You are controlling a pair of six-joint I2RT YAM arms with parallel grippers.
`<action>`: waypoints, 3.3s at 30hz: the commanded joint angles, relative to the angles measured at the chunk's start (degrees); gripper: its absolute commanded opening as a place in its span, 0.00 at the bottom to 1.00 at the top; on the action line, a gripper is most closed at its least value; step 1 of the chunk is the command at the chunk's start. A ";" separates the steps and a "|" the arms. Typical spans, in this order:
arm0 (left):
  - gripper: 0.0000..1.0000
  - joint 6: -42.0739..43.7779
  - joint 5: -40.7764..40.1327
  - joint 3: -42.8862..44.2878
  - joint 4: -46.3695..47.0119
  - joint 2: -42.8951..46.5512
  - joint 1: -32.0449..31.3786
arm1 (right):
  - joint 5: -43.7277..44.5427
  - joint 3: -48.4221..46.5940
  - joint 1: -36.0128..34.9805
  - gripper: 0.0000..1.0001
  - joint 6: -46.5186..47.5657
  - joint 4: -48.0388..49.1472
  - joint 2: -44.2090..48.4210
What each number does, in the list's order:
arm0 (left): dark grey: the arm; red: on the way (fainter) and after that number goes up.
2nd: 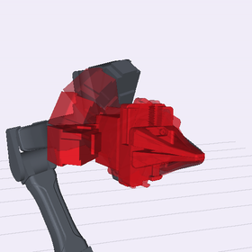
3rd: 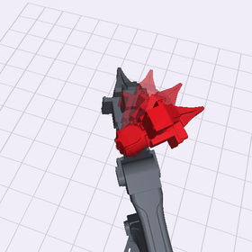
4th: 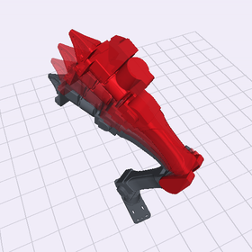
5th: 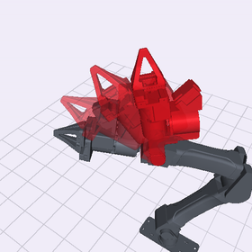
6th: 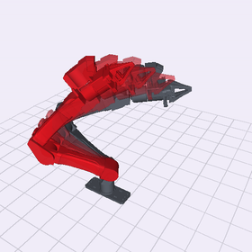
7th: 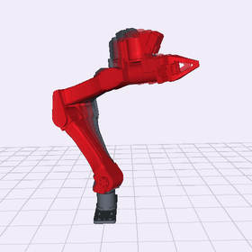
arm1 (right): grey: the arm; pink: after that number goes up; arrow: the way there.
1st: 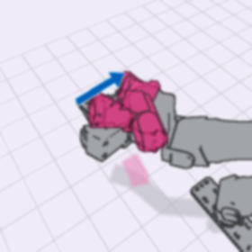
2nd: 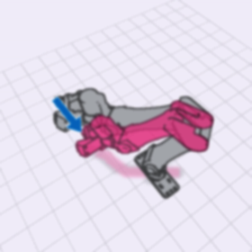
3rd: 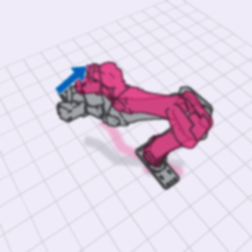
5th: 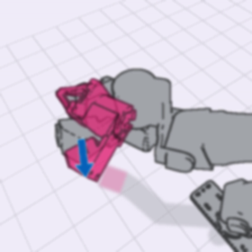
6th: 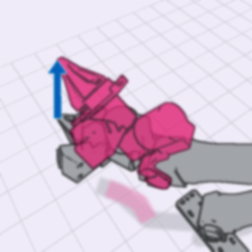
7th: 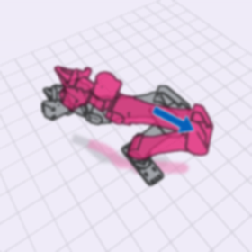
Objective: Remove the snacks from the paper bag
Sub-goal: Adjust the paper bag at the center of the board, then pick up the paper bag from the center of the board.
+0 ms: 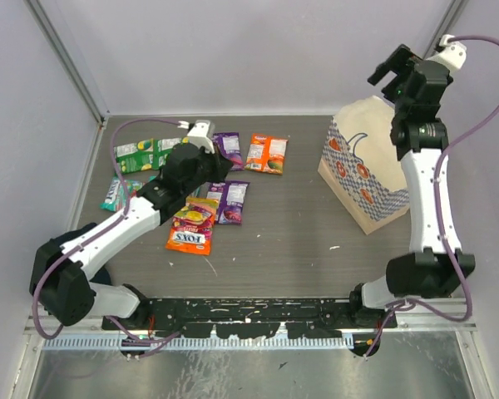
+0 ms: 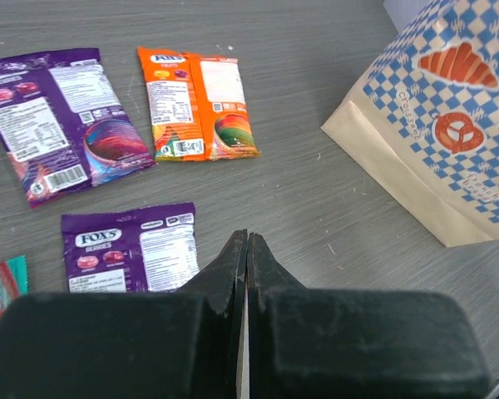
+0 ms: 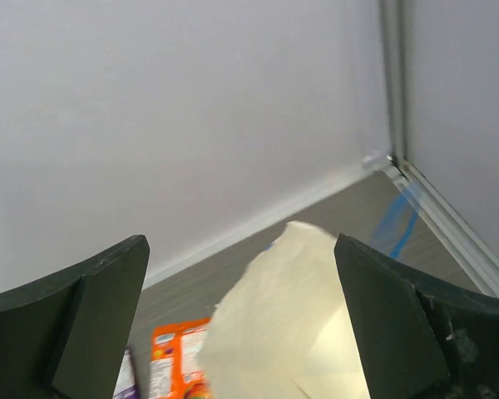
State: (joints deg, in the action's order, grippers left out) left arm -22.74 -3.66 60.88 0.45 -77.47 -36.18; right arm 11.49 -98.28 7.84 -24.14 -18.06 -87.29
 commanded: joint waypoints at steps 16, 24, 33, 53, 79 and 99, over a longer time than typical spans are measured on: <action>1.00 -3.81 -6.51 -5.19 -18.41 21.43 12.03 | 16.48 17.86 -35.05 1.00 12.32 -7.01 16.09; 0.98 -5.50 -5.93 -8.86 -23.20 26.62 13.51 | 20.43 20.25 -36.78 1.00 13.13 -10.53 11.03; 0.98 -6.66 -2.86 -10.82 -23.65 27.62 13.52 | 20.54 18.90 -36.84 1.00 17.07 -8.80 14.48; 0.98 -7.34 6.82 -14.00 -26.87 27.85 13.51 | 8.39 -0.89 -22.47 1.00 23.14 -18.12 6.74; 0.98 -7.49 14.56 -20.63 -21.19 25.50 13.51 | -0.67 23.26 -19.88 0.65 17.63 -9.31 6.47; 0.98 -8.81 14.28 -16.70 -21.40 22.33 13.48 | 4.18 1.35 -19.97 0.00 20.57 -16.39 1.57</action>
State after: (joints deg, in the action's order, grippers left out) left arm -31.05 9.82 40.25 -23.14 -54.98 -22.85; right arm 12.75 -89.19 -12.25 -5.21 -34.17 -84.62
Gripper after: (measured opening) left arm 0.981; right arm 0.055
